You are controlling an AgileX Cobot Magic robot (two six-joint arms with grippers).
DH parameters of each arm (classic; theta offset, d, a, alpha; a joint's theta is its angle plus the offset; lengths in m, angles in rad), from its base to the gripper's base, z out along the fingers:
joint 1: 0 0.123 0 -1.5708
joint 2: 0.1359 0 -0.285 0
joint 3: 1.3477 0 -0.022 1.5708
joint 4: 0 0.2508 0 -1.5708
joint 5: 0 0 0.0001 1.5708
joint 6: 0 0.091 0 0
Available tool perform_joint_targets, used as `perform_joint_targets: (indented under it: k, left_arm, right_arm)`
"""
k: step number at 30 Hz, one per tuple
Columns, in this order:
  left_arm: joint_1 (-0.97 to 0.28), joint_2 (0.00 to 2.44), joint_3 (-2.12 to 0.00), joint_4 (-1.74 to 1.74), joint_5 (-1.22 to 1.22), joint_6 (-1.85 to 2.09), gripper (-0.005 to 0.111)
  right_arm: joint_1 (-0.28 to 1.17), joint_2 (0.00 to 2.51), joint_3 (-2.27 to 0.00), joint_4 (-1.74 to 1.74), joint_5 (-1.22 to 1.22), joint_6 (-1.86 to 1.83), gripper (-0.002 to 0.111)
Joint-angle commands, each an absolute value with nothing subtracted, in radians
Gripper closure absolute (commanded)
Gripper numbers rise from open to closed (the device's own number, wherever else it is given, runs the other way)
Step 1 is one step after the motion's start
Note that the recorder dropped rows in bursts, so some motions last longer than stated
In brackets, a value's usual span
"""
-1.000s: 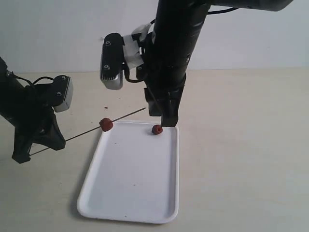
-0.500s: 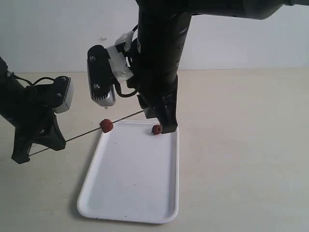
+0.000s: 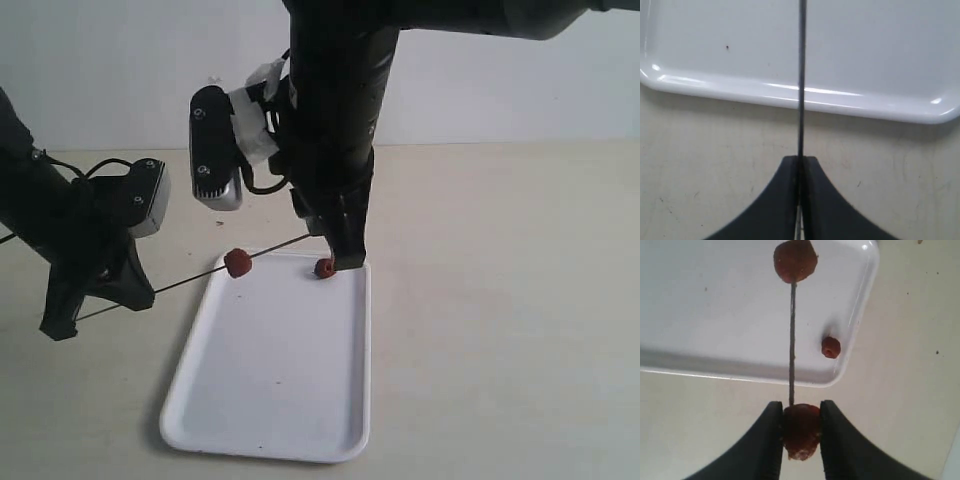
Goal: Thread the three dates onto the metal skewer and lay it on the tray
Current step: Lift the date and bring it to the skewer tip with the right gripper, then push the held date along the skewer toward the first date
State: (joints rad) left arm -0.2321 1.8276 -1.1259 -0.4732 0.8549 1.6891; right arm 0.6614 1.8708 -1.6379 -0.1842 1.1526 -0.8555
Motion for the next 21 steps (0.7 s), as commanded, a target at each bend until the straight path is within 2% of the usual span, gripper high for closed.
perform_joint_targets:
  k: [1, 6, 13, 21]
  left_arm:
    - [-0.24, 1.826, -1.126, -0.511, 0.868, 1.696, 0.107]
    - [-0.24, 1.826, -1.126, -0.509, 0.884, 1.694, 0.107]
    - [-0.24, 1.826, -1.126, -0.5, 0.874, 1.694, 0.107]
    - [-0.238, 1.826, -1.126, -0.478, 0.817, 1.667, 0.107]
  right_arm:
    - [0.664, 1.862, -1.642, -0.19, 1.118, -0.717, 0.082]
    - [0.664, 1.862, -1.642, -0.234, 1.106, -0.535, 0.082]
    - [0.664, 1.862, -1.642, -0.306, 1.151, -0.787, 0.082]
    - [0.664, 1.862, -1.642, -0.302, 1.166, -0.862, 0.082]
